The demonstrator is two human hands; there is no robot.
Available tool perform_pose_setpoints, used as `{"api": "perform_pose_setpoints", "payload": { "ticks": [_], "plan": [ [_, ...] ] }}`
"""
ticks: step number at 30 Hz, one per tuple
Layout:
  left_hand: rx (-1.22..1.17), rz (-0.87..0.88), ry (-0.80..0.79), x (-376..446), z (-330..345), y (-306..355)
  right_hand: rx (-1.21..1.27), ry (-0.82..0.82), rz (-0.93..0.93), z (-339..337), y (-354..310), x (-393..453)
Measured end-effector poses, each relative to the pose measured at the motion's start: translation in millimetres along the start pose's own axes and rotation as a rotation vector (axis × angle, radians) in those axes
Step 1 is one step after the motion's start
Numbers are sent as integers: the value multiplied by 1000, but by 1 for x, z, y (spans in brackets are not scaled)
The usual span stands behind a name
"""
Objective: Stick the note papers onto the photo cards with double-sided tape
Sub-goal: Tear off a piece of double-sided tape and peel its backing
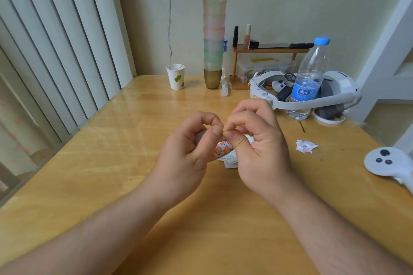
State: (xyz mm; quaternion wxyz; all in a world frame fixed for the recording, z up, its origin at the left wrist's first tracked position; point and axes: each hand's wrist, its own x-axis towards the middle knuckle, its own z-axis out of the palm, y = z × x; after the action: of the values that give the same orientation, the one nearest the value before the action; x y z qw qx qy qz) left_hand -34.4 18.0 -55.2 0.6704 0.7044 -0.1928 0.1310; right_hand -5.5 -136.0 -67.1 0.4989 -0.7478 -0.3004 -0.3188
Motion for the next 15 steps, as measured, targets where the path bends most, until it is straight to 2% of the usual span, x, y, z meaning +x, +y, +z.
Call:
{"api": "perform_pose_setpoints", "payload": {
  "ticks": [10,13,15],
  "plan": [
    [25,-57,139,9,-10,-2,73,-68,90,3,-3,-4],
    [76,-35,203,16,-23,-5,175,-101,214,3,-11,-3],
    [246,21,172,18,-36,-12,302,-79,369,2,-15,-1]
  ]
}}
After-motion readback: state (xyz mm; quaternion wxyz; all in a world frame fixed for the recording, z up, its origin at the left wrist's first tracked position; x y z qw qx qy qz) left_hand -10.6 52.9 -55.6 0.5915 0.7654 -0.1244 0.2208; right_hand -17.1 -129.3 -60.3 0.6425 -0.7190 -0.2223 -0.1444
